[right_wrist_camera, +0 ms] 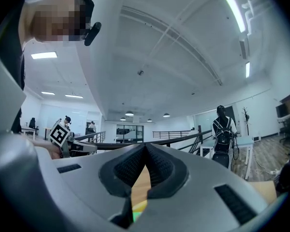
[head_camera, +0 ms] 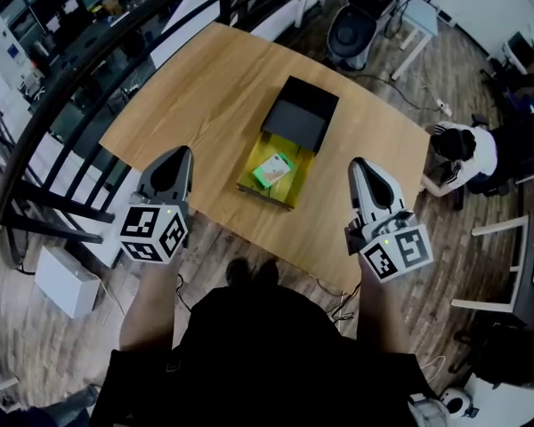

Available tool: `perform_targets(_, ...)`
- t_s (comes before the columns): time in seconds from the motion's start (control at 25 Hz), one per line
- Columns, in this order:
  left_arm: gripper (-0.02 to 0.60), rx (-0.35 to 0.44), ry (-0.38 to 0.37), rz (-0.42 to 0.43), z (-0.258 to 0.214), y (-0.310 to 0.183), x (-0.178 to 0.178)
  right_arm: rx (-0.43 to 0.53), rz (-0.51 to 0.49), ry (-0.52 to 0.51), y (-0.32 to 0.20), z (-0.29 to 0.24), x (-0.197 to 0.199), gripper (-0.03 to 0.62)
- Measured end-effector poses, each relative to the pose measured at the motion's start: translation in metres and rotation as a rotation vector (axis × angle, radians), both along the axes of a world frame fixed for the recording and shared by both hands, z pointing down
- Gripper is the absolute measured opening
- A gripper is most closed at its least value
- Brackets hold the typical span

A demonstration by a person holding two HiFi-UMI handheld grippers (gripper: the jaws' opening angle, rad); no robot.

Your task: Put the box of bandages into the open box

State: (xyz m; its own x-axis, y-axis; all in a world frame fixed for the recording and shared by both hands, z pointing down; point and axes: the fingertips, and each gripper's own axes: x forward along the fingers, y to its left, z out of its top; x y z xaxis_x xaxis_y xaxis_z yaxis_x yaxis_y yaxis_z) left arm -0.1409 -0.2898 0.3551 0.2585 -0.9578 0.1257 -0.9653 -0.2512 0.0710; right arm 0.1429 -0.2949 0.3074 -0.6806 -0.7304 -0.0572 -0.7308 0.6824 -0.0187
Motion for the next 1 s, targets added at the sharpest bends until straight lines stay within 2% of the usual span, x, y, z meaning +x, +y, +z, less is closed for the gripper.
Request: perform_targets(1.0,0.017,-0.035,0.013,0.058,0.016,0.009,0.004,-0.050,0.052,0.025,0.019,0.020,-0.002,0.035)
